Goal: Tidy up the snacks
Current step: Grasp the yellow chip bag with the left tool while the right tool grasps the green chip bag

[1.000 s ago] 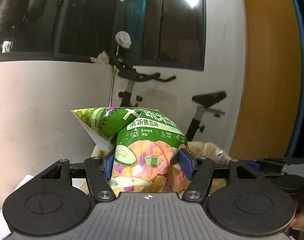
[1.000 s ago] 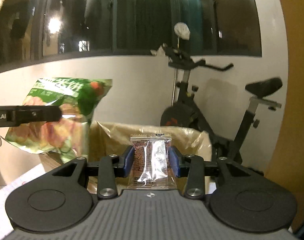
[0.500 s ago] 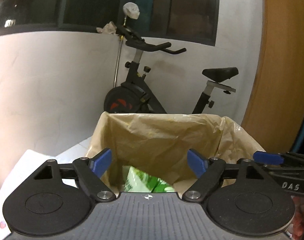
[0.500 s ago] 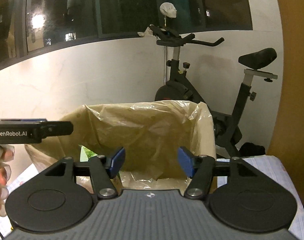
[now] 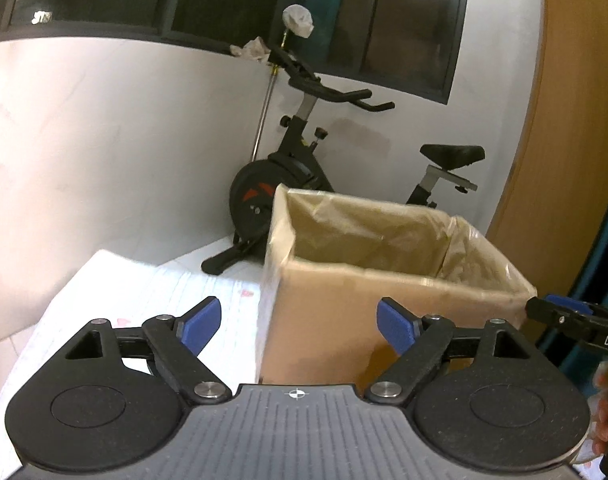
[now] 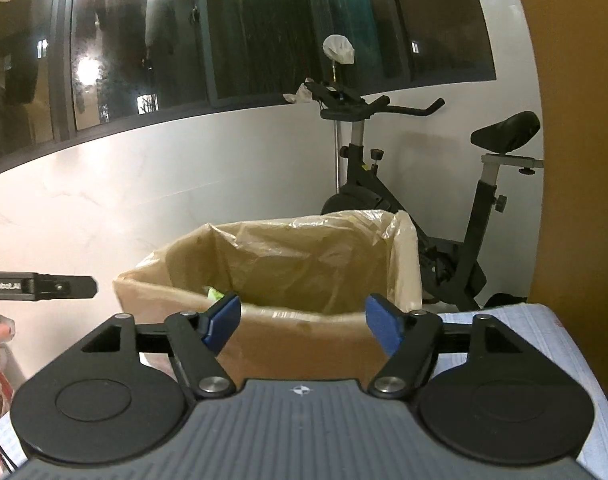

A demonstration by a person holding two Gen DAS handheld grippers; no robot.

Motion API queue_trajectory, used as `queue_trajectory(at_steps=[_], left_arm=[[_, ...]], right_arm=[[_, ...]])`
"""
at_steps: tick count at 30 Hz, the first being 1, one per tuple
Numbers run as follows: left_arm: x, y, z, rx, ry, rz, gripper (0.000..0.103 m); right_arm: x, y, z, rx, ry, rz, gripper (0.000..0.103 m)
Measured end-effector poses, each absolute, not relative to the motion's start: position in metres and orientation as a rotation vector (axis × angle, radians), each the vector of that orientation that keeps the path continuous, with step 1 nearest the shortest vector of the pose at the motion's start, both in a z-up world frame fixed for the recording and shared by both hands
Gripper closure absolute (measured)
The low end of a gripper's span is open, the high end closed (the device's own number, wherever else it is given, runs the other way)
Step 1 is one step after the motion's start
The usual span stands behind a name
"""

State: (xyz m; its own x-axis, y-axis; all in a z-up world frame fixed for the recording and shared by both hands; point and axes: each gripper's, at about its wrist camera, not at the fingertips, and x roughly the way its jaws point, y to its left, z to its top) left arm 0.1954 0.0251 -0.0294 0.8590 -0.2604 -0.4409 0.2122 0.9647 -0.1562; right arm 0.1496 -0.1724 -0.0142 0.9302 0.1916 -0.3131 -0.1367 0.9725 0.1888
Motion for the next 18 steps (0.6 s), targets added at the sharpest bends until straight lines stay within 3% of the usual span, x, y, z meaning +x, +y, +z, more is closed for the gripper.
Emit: queue_trajectory(at_steps=[10,18], left_arm=[[0.143,0.047,-0.074,-0.128,0.589,-0.242,0.016],[0.104,0.065,-0.105,-0.235,0.711,-0.166,0.016]], right_arm=[[0.099,-0.164,-0.050,0.214,0.381,0.146,0.021],[0.068,-0.158,-0.087,0.200,0.485,0.124,0.021]])
